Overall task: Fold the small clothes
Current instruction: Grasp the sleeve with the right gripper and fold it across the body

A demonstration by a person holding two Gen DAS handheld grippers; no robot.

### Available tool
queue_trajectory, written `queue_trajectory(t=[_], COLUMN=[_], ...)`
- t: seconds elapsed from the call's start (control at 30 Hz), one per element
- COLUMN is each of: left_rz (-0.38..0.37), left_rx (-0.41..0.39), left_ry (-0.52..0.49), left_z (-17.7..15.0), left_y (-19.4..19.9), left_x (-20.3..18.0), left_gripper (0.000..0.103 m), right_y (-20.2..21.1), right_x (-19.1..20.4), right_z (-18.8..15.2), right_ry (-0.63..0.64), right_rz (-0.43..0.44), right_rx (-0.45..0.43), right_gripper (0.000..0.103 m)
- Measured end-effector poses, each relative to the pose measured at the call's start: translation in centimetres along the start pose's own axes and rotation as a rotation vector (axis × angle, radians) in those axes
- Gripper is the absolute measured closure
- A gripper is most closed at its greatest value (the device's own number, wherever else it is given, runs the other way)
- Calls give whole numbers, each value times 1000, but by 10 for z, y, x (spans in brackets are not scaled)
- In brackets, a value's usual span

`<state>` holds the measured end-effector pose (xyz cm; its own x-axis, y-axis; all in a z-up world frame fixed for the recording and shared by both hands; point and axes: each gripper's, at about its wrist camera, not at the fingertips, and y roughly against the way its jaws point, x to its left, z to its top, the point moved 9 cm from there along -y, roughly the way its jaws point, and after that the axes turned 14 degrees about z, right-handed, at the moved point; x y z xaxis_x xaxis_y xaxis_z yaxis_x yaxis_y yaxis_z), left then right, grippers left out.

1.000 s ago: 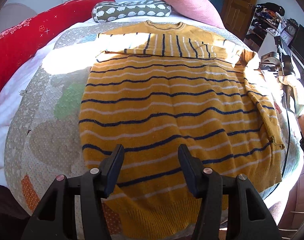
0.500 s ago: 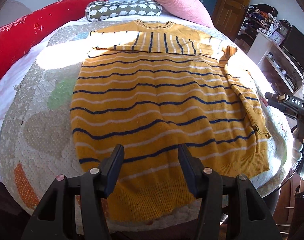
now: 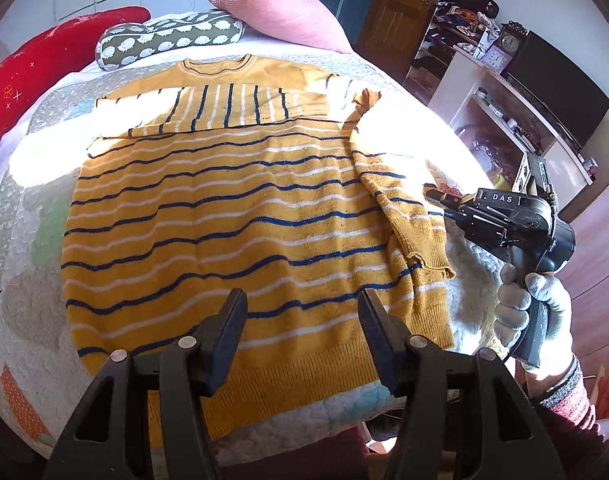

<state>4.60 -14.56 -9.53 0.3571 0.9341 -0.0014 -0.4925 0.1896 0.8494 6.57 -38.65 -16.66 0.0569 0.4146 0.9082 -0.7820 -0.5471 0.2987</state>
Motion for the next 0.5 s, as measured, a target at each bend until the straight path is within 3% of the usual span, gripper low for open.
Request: queue_trajectory(t=[0.13, 0.27, 0.37, 0.5], left_rz=[-9, -25, -8, 11], left_rx=[19, 28, 16, 9], left_ry=[39, 118, 170, 226], left_z=[-9, -18, -23, -26], left_y=[1, 4, 7, 10], left_x=[9, 26, 45, 72], left_gripper=[46, 46, 46, 46], right_y=[24, 34, 20, -28], right_x=[36, 76, 107, 143], right_z=[18, 34, 35, 10], right_ry=[63, 130, 207, 297], right_rz=[37, 58, 43, 30], right_rx=[-83, -105, -75, 47], right_gripper=[95, 95, 95, 95])
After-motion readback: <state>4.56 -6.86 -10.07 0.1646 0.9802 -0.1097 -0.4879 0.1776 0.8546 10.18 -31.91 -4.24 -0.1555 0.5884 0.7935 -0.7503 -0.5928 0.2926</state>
